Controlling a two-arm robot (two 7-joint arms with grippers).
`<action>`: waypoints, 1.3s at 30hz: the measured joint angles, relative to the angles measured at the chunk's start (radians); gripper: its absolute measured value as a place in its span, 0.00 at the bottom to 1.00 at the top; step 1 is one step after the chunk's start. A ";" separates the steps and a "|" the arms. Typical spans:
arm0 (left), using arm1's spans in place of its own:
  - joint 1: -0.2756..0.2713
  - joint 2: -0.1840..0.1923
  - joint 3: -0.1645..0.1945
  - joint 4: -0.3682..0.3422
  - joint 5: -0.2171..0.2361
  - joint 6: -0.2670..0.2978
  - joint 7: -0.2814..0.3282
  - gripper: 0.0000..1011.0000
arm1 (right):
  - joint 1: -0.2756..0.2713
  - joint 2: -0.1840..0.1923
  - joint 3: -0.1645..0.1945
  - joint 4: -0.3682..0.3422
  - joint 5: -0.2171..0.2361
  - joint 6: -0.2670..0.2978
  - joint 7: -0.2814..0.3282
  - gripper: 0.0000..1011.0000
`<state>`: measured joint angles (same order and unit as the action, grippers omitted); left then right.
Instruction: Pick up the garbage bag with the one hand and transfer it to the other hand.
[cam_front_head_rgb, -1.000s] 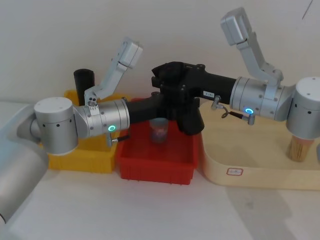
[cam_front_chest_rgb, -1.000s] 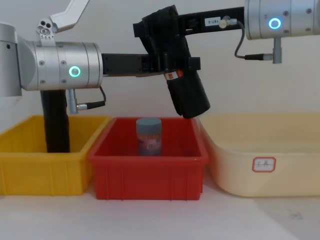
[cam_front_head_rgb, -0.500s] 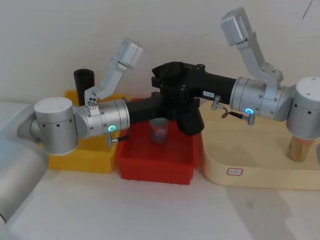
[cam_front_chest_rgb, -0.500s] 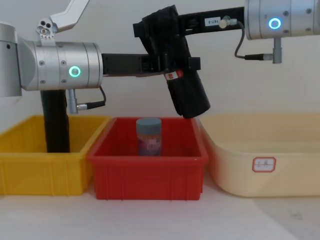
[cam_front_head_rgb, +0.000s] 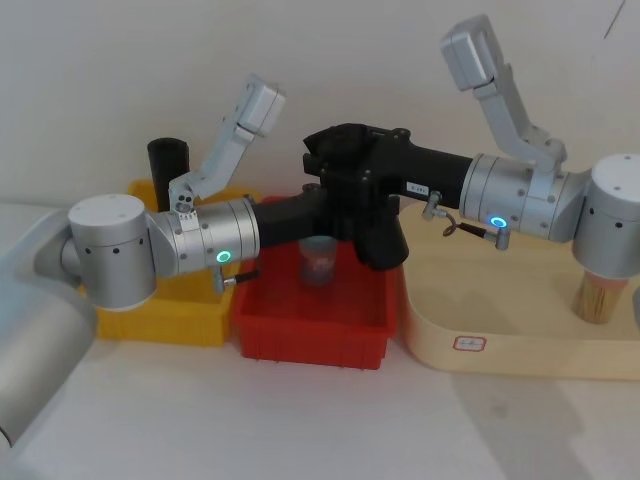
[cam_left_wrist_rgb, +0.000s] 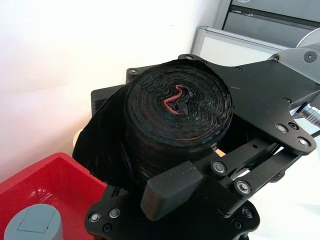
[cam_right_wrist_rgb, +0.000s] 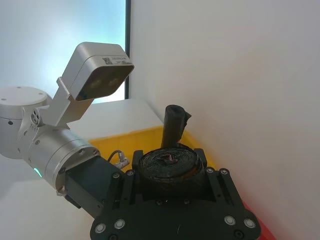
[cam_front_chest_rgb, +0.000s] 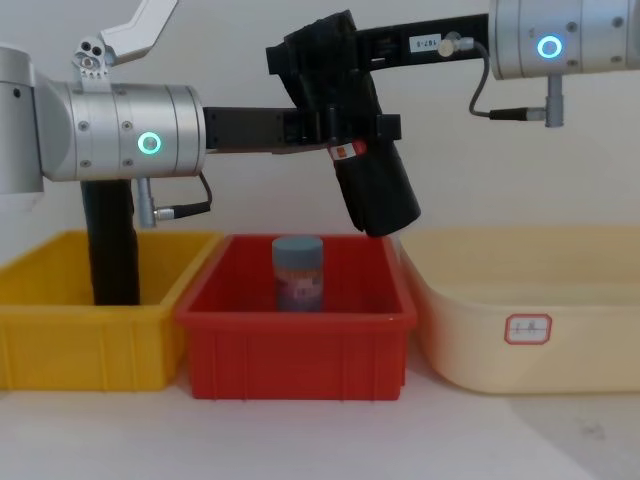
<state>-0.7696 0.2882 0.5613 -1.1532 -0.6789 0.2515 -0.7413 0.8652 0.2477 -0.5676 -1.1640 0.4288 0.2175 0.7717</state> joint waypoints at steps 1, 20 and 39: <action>0.000 0.000 0.000 0.000 0.000 0.000 0.000 0.41 | 0.000 0.000 0.000 0.000 0.000 0.000 0.000 0.58; 0.000 0.000 0.000 0.000 0.000 0.000 0.000 0.41 | 0.000 0.000 0.000 0.000 0.000 0.000 0.000 0.58; 0.000 0.000 0.000 0.000 0.000 0.000 0.000 0.41 | 0.000 0.000 0.000 0.000 0.000 0.000 0.000 0.58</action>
<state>-0.7695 0.2882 0.5613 -1.1532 -0.6789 0.2515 -0.7413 0.8652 0.2476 -0.5676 -1.1639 0.4288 0.2175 0.7716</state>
